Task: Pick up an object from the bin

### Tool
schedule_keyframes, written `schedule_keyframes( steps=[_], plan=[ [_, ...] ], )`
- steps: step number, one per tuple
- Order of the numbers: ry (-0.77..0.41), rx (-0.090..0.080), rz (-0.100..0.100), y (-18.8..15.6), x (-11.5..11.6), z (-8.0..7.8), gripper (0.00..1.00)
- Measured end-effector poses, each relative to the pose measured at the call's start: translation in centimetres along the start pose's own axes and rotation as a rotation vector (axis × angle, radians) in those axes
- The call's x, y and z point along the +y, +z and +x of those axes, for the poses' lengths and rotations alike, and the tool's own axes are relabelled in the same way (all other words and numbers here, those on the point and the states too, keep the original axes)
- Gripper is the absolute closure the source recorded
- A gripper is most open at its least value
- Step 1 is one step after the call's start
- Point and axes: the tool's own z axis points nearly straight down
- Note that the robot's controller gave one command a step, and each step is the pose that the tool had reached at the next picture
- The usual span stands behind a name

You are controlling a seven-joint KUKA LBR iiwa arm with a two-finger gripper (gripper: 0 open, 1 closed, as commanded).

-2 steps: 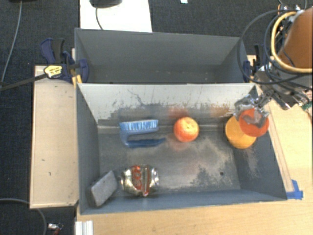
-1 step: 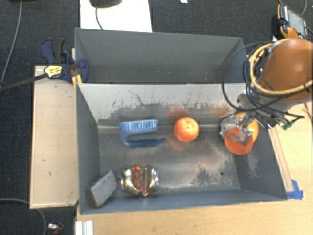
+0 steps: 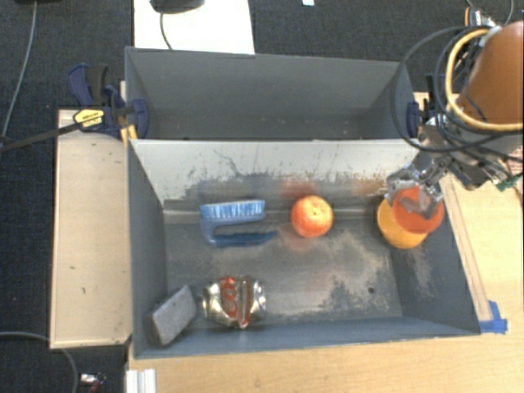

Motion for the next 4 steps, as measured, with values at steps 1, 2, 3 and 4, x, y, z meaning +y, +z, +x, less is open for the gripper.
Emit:
schedule_keyframes(
  steps=[1,2,3,4],
  plan=[
    [-0.058,0.007,-0.011,6.4,0.8,0.4,1.0],
    [-0.066,0.016,-0.021,8.4,1.4,0.6,1.0],
    [-0.102,0.014,-0.022,6.3,4.4,2.9,1.0],
    [-0.263,0.008,-0.02,12.9,1.7,-0.1,1.0]
  ],
)
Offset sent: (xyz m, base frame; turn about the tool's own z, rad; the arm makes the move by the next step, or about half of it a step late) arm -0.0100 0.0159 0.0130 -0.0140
